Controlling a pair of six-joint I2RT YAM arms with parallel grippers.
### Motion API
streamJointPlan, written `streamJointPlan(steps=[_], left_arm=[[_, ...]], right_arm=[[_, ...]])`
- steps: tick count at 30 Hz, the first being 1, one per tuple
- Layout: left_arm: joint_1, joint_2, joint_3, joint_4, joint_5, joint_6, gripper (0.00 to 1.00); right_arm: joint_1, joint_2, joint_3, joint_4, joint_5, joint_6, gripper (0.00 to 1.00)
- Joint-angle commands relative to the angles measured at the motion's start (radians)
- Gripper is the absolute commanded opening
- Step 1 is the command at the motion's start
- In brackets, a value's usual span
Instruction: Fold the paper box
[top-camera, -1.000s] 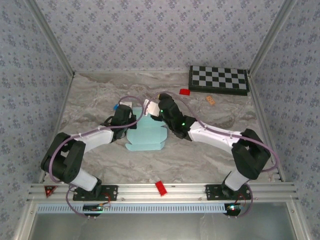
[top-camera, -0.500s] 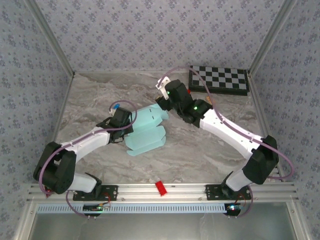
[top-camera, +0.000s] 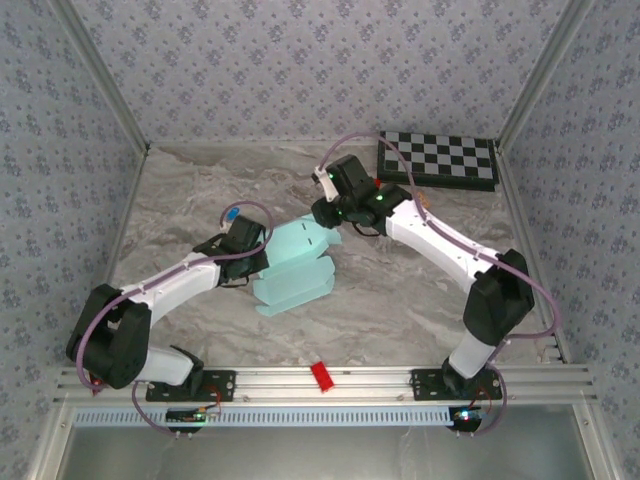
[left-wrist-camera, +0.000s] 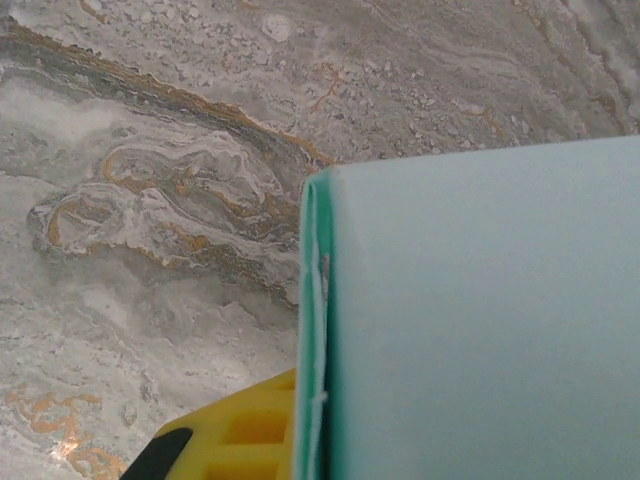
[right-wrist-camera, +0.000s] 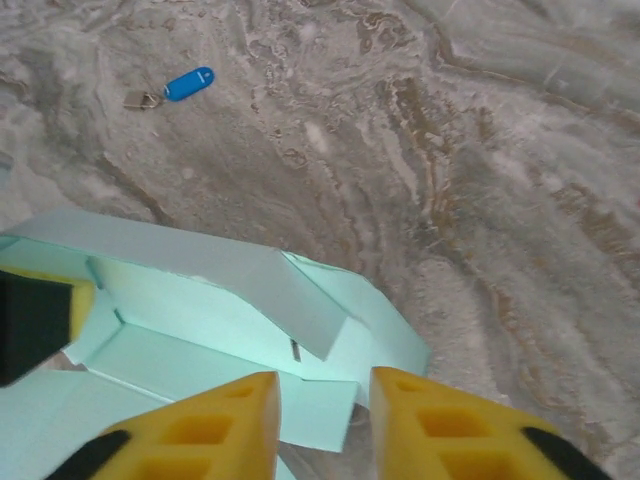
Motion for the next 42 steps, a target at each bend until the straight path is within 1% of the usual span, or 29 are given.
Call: streamJointPlan(steps=[1, 5, 10, 14, 19, 27, 32, 42], left_arm=[[-0.004, -0.016, 0.038, -0.024, 0.017, -0.013, 0.0], [-0.005, -0.009, 0.046, -0.032, 0.019, -0.01, 0.0], [-0.003, -0.011, 0.048, -0.033, 0.021, -0.012, 0.0], [-0.004, -0.007, 0.054, -0.035, 0.021, -0.015, 0.0], [-0.005, -0.005, 0.057, -0.036, 0.025, -0.02, 0.0], [-0.005, 0.006, 0.059, -0.027, 0.033, -0.04, 0.0], [-0.004, 0.016, 0.059, -0.004, 0.056, -0.059, 0.0], [-0.004, 0.042, 0.063, 0.028, 0.087, -0.082, 0.0]], right_arm=[[-0.014, 0.034, 0.05, -0.016, -0.087, 0.032, 0.2], [-0.021, 0.078, 0.076, -0.026, -0.092, 0.035, 0.12], [-0.019, 0.126, 0.108, -0.052, -0.064, 0.044, 0.06], [-0.018, 0.154, 0.121, -0.067, -0.044, 0.053, 0.04], [-0.018, 0.171, 0.112, -0.068, -0.05, 0.057, 0.03], [-0.018, 0.172, 0.076, -0.053, -0.12, 0.084, 0.02], [-0.02, 0.152, 0.02, 0.014, -0.197, 0.124, 0.01], [-0.023, 0.102, -0.092, 0.207, -0.285, 0.234, 0.0]])
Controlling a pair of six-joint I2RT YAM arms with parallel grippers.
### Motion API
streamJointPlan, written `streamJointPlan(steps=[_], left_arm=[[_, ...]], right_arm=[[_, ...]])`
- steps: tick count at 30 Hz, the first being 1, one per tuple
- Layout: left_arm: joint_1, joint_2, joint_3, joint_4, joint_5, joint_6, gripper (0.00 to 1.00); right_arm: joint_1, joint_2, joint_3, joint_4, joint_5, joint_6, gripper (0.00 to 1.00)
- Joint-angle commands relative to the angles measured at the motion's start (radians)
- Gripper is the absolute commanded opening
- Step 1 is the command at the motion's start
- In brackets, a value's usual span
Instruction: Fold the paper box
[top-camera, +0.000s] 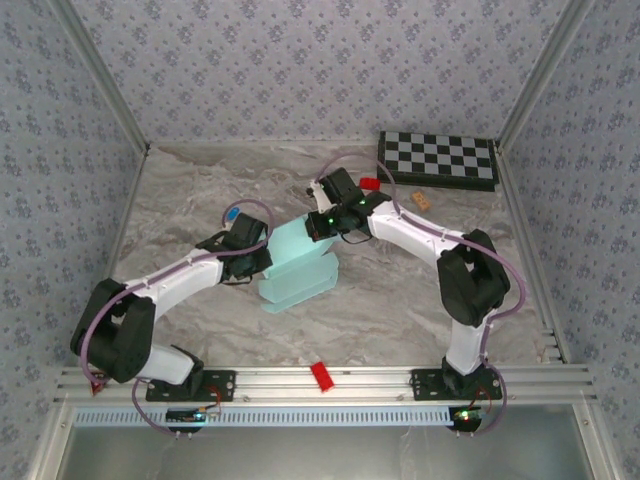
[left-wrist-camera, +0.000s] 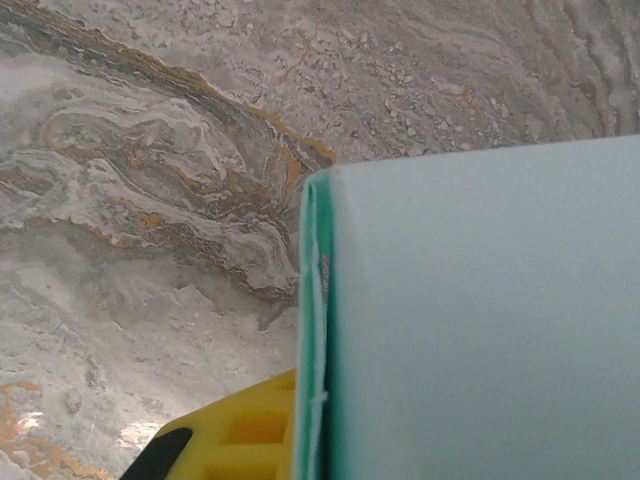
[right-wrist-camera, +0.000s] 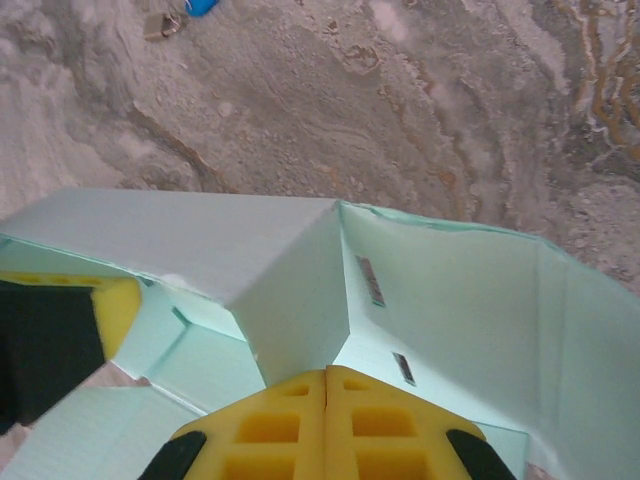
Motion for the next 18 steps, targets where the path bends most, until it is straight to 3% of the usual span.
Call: streamJointPlan(steps=[1, 10, 18], left_arm=[[-0.005, 0.008, 0.037, 0.037, 0.027, -0.024, 0.0], [-0.005, 0.016, 0.027, 0.052, 0.037, -0.037, 0.0], [-0.005, 0.004, 0.028, 0.044, 0.014, -0.022, 0.0]], right_arm=[[-0.008, -0.055, -0.027, 0.091, -0.069, 0.065, 0.0], [-0.022, -0.072, -0.06, 0.121, -0.066, 0.089, 0.0], [-0.009, -0.109, -0.028, -0.051, 0.168, 0.007, 0.0]])
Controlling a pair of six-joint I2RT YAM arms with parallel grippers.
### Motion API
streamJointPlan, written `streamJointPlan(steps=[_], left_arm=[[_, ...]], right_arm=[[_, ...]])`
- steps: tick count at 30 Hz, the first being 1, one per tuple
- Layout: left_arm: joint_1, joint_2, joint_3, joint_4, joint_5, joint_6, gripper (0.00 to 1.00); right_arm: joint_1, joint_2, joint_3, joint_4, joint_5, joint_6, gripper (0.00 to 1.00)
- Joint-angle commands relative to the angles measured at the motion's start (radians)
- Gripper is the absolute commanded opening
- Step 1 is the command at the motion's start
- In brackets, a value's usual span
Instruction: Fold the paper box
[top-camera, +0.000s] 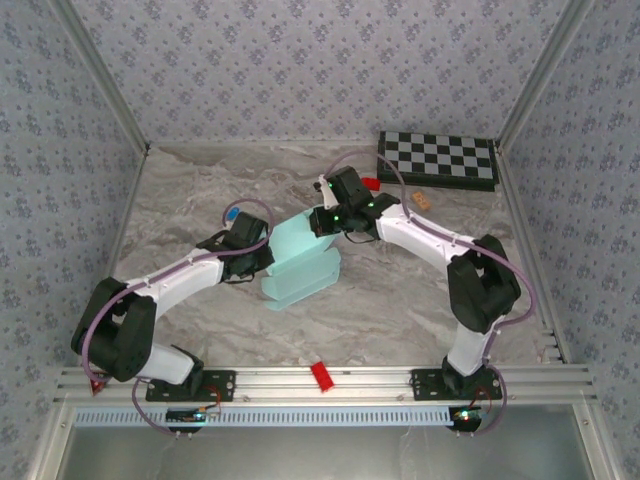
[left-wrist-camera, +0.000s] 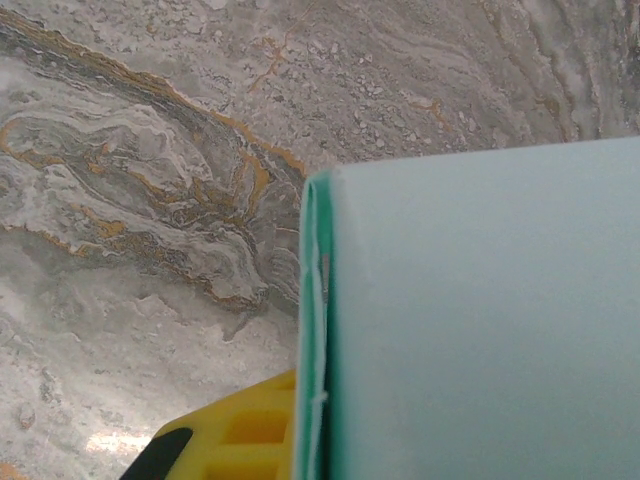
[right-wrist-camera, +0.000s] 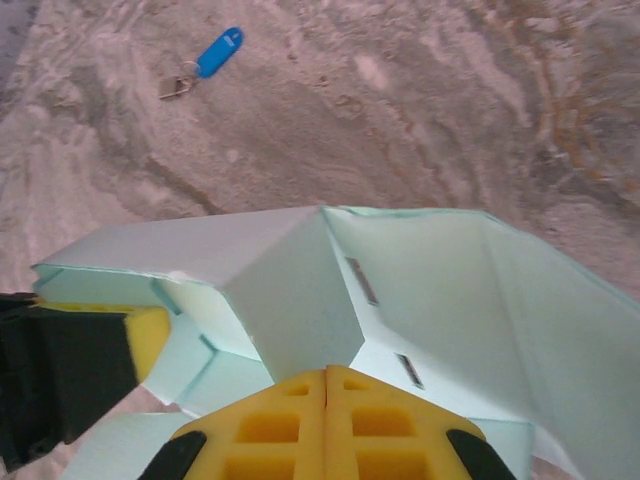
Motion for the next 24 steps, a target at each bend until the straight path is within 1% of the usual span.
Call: streamJointPlan(steps=[1, 5, 9, 13, 17, 24], left_arm=[[-0.005, -0.004, 0.026, 0.0, -0.012, 0.01, 0.0], [-0.004, -0.011, 0.027, -0.009, -0.02, 0.021, 0.0], [-0.005, -0.016, 0.023, -0.013, -0.026, 0.025, 0.0], [-0.004, -0.017, 0.023, -0.018, -0.031, 0.029, 0.0], [-0.005, -0.016, 0.027, -0.018, -0.032, 0.03, 0.0], [-0.004, -0.017, 0.029, -0.018, -0.032, 0.031, 0.0]], right_arm=[[0.008, -0.042, 0.03, -0.123, 0.136, -0.047, 0.0], [0.011, -0.049, 0.048, -0.189, 0.209, -0.059, 0.0], [0.016, -0.035, 0.066, -0.243, 0.255, -0.08, 0.0], [0.021, -0.012, 0.084, -0.303, 0.263, -0.107, 0.0], [0.028, 0.0, 0.087, -0.308, 0.249, -0.134, 0.0], [0.037, 0.031, 0.094, -0.328, 0.261, -0.146, 0.0]])
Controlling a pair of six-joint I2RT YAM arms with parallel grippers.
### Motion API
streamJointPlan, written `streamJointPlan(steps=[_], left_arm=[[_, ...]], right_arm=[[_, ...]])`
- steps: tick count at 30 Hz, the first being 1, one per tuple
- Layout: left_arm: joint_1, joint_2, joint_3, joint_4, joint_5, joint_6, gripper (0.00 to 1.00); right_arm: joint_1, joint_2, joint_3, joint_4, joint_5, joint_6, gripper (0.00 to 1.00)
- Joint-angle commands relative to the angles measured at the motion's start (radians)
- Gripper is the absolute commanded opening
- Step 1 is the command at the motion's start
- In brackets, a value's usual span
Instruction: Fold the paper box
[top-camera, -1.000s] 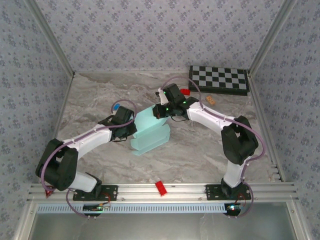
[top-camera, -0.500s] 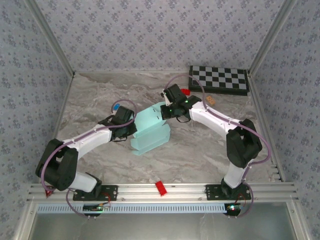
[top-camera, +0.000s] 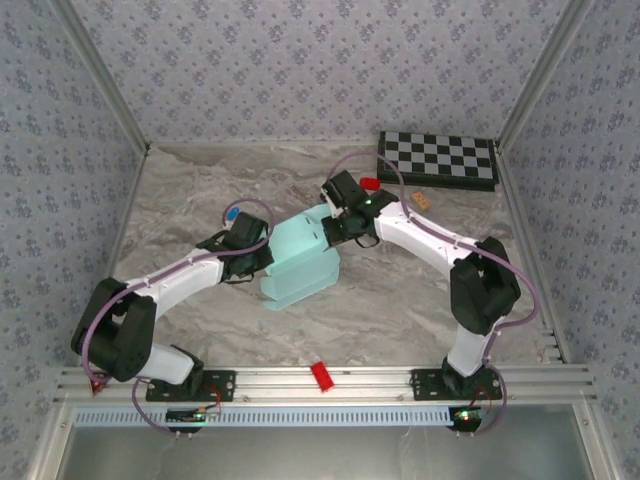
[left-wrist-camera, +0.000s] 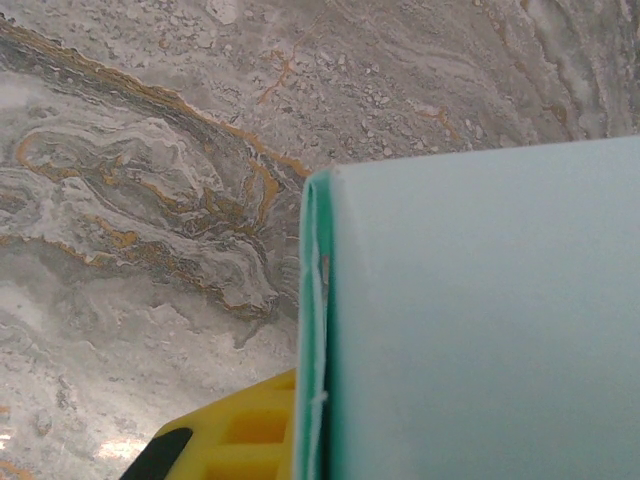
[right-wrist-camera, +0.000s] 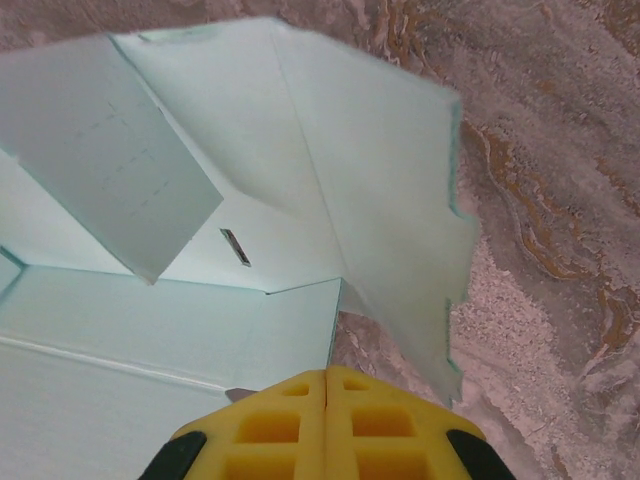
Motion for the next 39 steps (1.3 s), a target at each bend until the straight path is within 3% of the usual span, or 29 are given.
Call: streamJointPlan(steps=[1, 9, 25, 39], left_arm=[[-0.003, -0.016, 0.03, -0.017, -0.01, 0.014, 0.0], [-0.005, -0.016, 0.029, -0.016, -0.009, 0.011, 0.0], [-0.005, -0.014, 0.022, 0.021, 0.026, 0.021, 0.0], [-0.004, 0.0, 0.023, 0.044, 0.039, 0.034, 0.0]], right_arm=[[0.008, 0.025, 0.032, -0.047, 0.025, -0.022, 0.0], [0.018, 0.052, 0.038, -0.058, 0.056, -0.022, 0.0], [-0.027, 0.016, -0.045, 0.131, -0.226, 0.02, 0.0], [-0.03, 0.031, -0.039, 0.168, -0.329, 0.004, 0.0]])
